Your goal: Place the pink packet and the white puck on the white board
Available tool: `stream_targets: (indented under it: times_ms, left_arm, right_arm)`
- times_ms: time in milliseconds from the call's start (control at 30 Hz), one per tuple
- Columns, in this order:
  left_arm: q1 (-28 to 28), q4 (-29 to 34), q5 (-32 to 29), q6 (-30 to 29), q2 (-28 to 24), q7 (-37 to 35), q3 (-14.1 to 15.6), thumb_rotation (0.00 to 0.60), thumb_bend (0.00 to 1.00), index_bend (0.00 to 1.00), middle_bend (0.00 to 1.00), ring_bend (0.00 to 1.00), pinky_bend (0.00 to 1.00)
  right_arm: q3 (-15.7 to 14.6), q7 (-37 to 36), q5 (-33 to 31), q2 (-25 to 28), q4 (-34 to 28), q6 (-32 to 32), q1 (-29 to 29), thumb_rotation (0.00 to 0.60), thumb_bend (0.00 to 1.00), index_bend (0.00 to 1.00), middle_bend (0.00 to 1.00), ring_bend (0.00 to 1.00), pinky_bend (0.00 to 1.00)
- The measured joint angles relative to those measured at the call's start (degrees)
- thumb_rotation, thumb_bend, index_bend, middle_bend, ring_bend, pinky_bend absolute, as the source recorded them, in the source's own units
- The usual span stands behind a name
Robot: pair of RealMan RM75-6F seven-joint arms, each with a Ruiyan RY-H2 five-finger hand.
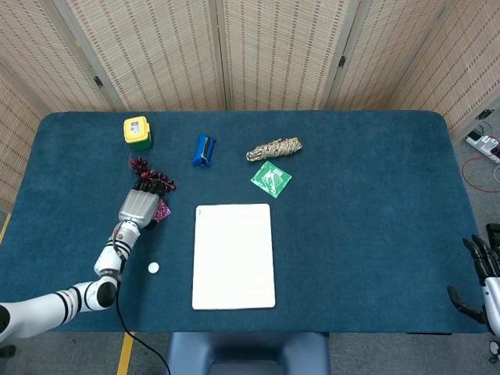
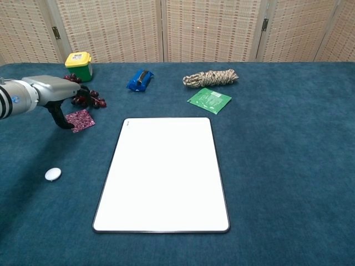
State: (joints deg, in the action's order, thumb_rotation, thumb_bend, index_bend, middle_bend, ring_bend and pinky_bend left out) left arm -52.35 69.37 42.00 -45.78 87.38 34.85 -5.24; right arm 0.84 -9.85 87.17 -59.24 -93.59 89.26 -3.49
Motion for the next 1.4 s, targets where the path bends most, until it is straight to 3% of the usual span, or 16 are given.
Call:
stream_targets:
  times_ms: [333,633,967,1400]
  left_arm:
    - [1.3,-6.1,17.0,2.5,0.2,-10.1,3.0,0.600,0.36,0.25,0.09,0.07,0.00]
    - [1.2,-12.7,28.3,3.9,1.6,-20.1,4.6,0.600,0.36,0.27,0.09,0.07,0.00]
    - [1.0,-19.3,33.7,5.9,3.5,-27.1,5.5,0.600,0.36,0.28,0.10,0.08,0.00]
    - [1.9,-22.1,36.3,6.7,3.9,-31.2,5.6,0.600,0.36,0.29,0.10,0.08,0.00]
  right_arm:
    - [-0.1,1.1,-0.1,0.0,-0.8,0.2,-0.4,0.600,0.36,0.03,0.06,0.10,0.04]
    - [-0.1,2.7,-0.3,0.3,-2.2,0.9,-1.0,0.600,0.37,0.03,0.06,0.10,0.04]
    - [0.0,4.9,-0.4,0.7,-4.3,0.8,-1.0,0.600,0.36,0.03,0.06,0.10,0.04]
    - [0.3,6.4,-0.7,1.0,-5.7,0.0,-0.5,0.600,0.36,0.03,0.06,0.10,0.04]
